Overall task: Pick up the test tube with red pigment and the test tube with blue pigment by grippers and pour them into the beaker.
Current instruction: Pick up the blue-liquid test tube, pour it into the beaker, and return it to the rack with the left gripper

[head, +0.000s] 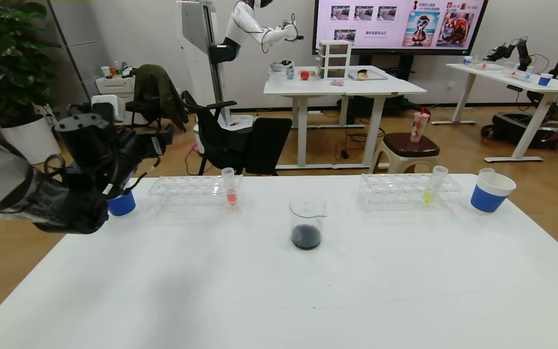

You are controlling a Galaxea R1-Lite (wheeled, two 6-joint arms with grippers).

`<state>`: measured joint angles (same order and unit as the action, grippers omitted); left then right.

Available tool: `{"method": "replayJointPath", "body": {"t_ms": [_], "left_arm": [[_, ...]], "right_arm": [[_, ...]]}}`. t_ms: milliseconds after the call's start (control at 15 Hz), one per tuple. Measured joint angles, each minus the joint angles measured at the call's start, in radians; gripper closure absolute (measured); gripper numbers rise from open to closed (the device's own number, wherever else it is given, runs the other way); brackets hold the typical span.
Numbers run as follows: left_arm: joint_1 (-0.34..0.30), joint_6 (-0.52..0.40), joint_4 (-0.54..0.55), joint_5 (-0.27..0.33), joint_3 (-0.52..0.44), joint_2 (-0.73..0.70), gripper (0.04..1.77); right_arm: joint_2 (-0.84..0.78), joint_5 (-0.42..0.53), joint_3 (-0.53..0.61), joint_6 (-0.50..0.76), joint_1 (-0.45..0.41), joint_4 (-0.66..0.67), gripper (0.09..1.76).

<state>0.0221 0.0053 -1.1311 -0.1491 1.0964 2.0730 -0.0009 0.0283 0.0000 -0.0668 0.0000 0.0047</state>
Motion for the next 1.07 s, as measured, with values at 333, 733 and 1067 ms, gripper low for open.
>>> {"method": "replayJointPath", "body": {"t_ms": [333,733,1067], "left_arm": [[0.038,0.057,0.190,0.000,-0.089,-0.310,0.06],[0.050,0.182,0.556,-0.006,-0.254,-0.879,0.06],[0.037,0.209,1.015,-0.021,-0.325,-1.374,0.06]], "right_arm": [[0.000,0.000,0.000,0.000,0.000,0.000,0.12],[0.000,0.000,0.000,0.000,0.000,0.000,0.12],[0.000,0.000,0.000,0.000,0.000,0.000,0.12]]}}
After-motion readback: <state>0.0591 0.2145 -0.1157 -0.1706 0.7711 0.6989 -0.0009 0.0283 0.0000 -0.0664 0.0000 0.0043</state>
